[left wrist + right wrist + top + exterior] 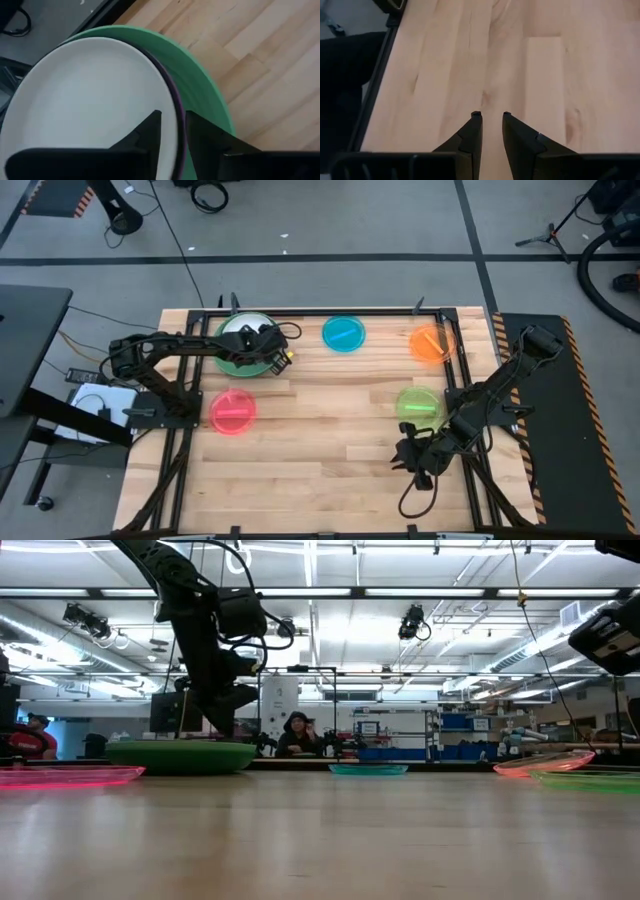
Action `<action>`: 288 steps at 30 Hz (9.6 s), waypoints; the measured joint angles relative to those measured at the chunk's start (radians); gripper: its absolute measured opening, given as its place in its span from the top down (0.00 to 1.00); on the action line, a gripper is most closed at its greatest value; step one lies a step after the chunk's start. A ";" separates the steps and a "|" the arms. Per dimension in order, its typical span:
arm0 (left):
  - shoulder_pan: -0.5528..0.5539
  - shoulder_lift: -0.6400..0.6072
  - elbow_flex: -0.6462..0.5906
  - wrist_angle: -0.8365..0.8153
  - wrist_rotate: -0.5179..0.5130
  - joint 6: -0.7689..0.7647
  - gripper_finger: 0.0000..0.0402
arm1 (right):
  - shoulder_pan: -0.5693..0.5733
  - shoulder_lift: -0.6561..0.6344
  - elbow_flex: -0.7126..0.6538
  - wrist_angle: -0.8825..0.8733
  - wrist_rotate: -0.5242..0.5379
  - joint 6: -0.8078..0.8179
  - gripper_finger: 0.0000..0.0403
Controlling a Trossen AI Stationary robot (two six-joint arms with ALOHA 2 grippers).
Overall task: Stack plastic plates
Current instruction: Stack the stacked plates on top of the green plate, then stack the blue plate on top of the white plate
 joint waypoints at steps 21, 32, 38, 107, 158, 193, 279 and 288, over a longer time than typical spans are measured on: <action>-0.258 -0.221 0.155 -0.127 0.004 0.032 0.53 | -0.024 -0.173 0.001 0.000 0.052 -0.292 0.79; -0.644 -0.225 0.154 0.233 0.057 -0.046 0.54 | -0.040 -0.165 0.001 0.105 0.072 -0.395 0.79; -0.788 -0.201 0.154 0.400 -0.021 -0.010 0.49 | -0.172 -0.159 0.001 0.047 0.051 -0.378 0.78; -0.678 -0.240 -0.021 0.499 0.015 0.147 0.34 | -0.673 -0.164 0.000 0.240 0.021 -0.768 0.39; -0.096 0.213 0.023 0.831 0.390 0.527 0.44 | -0.668 -0.155 0.000 0.863 0.007 -0.780 0.39; 0.070 0.469 0.538 -0.043 0.497 0.652 0.46 | -0.899 -0.032 0.000 0.173 -0.074 -0.561 0.40; -0.175 -0.050 -0.079 0.474 0.505 0.833 0.56 | -0.866 0.420 0.603 -0.140 -0.274 -0.996 0.99; -0.178 -0.050 -0.080 0.477 0.509 0.839 0.94 | -0.868 0.417 0.603 -0.134 -0.257 -0.995 0.97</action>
